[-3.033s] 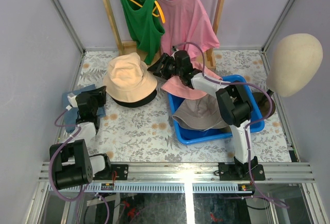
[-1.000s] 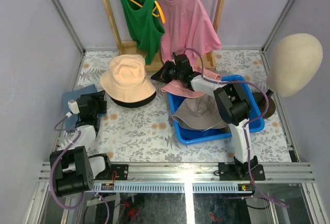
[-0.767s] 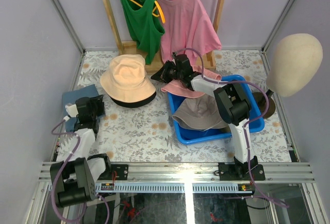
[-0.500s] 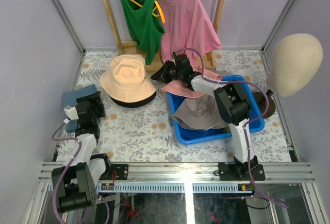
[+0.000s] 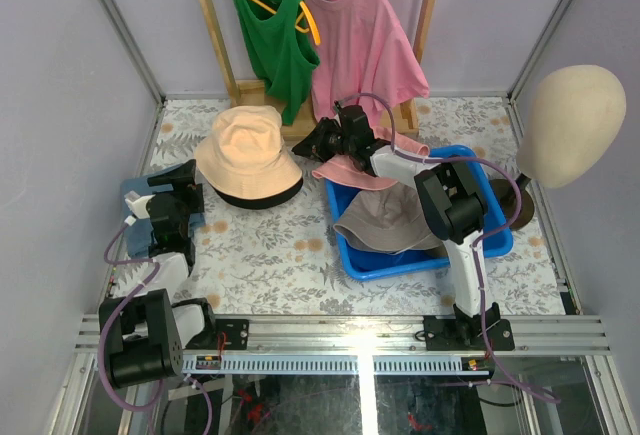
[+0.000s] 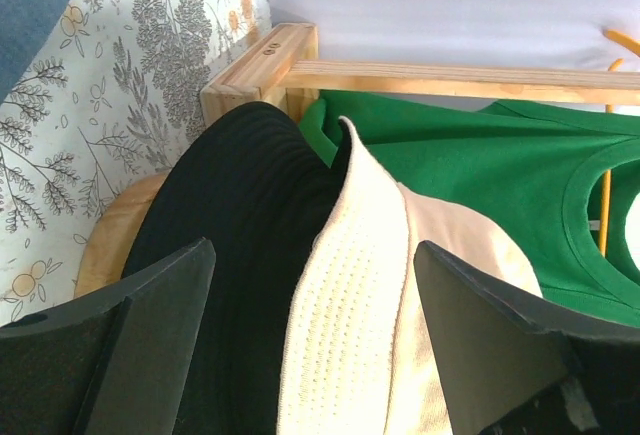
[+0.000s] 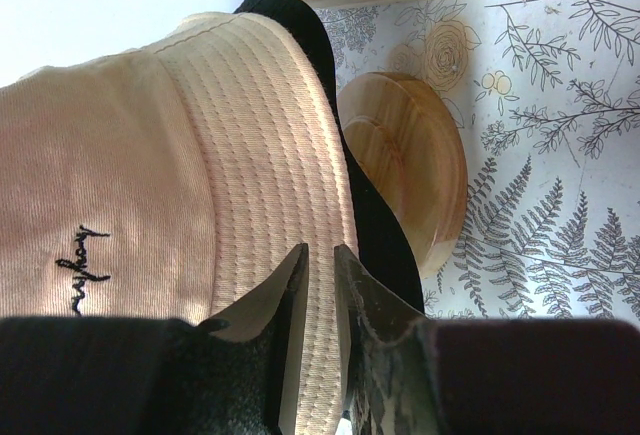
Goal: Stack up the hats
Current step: Stack the hat on the hat.
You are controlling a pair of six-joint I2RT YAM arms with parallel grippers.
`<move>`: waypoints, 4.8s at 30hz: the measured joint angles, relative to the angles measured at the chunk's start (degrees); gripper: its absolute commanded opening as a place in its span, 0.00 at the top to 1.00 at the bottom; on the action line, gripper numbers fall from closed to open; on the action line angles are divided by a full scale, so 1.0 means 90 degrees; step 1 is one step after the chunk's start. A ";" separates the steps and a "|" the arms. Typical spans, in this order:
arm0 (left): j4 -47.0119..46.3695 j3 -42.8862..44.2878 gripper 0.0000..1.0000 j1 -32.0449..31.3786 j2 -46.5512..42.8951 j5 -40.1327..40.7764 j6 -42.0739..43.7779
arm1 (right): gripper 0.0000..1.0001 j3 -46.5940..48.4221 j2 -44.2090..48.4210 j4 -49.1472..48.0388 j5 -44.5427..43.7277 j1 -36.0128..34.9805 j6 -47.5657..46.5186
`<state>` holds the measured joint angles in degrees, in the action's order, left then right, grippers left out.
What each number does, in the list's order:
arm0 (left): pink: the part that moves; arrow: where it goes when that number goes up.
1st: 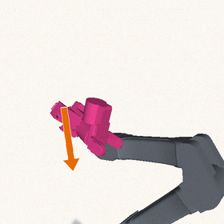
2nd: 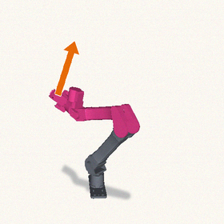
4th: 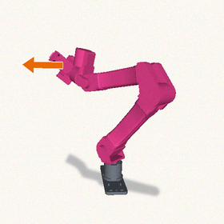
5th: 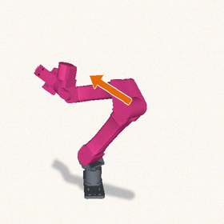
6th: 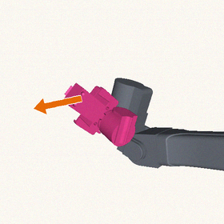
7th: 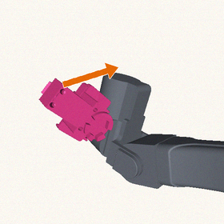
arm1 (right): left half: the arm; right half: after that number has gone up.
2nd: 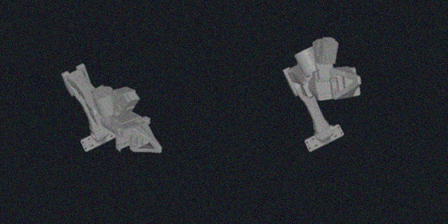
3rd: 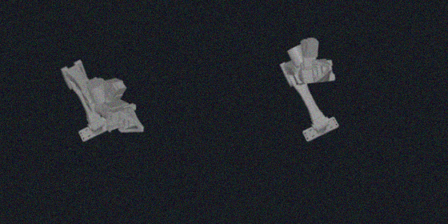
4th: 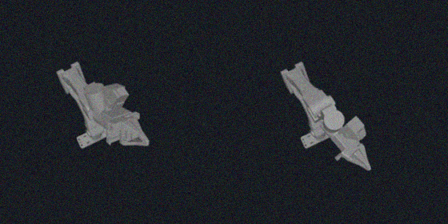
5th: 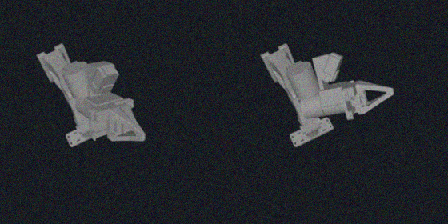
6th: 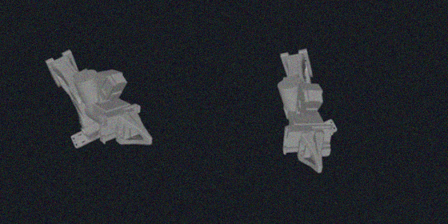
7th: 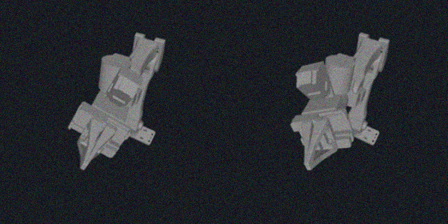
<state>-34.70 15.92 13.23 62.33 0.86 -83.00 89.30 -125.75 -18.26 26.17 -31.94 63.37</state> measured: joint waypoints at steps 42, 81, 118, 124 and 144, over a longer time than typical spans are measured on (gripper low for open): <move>-0.3364 -0.0430 0.92 0.0000 0.1887 -0.0838 -0.0155 | 0.70 0.0202 0.0000 0.0260 0.0005 0.0068 -0.0151; -0.2696 -0.0617 0.97 0.0000 0.1542 -0.1071 0.0364 | 0.43 -0.1902 0.1741 -0.0423 -0.0789 -0.0248 0.0537; -0.2472 -0.0680 1.00 0.0000 0.1321 -0.0996 0.0376 | 0.43 -0.2086 0.2188 0.0486 -0.0767 -0.0466 0.0413; -0.2470 -0.0714 1.00 0.0000 0.1285 -0.0988 0.0374 | 0.43 -0.2123 0.2222 0.0491 -0.0765 -0.0486 0.0459; -0.2341 -0.0818 1.00 -0.0017 0.1256 -0.0988 0.0376 | 0.95 -0.2319 0.1479 -0.1617 -0.0833 -0.0534 0.1455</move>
<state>-55.77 8.56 13.08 73.63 -8.03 -79.61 68.42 -112.44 -32.82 18.68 -36.75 76.47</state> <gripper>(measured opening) 0.020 0.149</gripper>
